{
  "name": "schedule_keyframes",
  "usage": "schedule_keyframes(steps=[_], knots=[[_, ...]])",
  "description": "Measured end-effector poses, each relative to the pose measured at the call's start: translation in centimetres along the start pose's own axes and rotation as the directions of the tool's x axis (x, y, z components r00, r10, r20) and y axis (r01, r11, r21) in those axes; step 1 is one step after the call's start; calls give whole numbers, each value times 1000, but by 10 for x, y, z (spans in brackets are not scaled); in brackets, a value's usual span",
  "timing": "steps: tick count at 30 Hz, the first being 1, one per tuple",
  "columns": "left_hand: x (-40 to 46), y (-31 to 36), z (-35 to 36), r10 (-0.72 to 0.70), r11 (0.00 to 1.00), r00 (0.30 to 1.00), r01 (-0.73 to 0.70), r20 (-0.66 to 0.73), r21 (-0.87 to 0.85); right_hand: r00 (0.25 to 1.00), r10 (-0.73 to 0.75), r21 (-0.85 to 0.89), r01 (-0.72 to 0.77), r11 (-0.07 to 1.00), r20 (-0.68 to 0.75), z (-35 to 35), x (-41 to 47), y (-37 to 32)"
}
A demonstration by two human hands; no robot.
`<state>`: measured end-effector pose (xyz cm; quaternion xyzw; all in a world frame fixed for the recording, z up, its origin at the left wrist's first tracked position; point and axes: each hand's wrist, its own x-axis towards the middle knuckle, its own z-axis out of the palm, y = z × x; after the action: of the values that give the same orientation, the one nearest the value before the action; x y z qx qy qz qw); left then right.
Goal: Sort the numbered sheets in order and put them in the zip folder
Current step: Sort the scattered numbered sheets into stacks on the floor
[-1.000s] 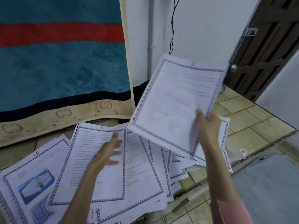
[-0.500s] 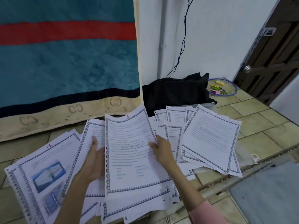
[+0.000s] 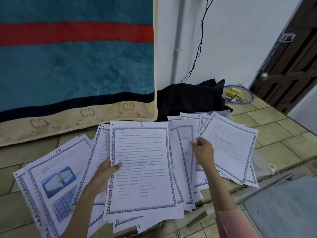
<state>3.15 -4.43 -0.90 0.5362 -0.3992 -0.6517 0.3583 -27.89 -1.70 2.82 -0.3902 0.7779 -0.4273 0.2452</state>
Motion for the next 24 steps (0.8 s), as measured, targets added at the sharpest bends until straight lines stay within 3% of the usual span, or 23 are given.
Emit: schedule_keyframes(steps=[4,9,15,20,24], knots=[[-1,-1,2,44,998,999,-45,14,45,931,-266,76,293,953,-249,-18,1,-29],[0,-3,-2,42,999,998,-43,40,15,750,-382,35,474,880,-540,-57,13,-61],[2,-2,-3,-26,998,998,30,55,-63,536,-351,5,552,834,-768,-98,28,-84],[-2,4,-2,-37,981,995,54,93,-184,488,-345,-11,565,825,-801,-99,33,-82],[-8,6,2,-7,988,997,19,77,-154,467,-261,69,579,812,-845,-93,36,-81]])
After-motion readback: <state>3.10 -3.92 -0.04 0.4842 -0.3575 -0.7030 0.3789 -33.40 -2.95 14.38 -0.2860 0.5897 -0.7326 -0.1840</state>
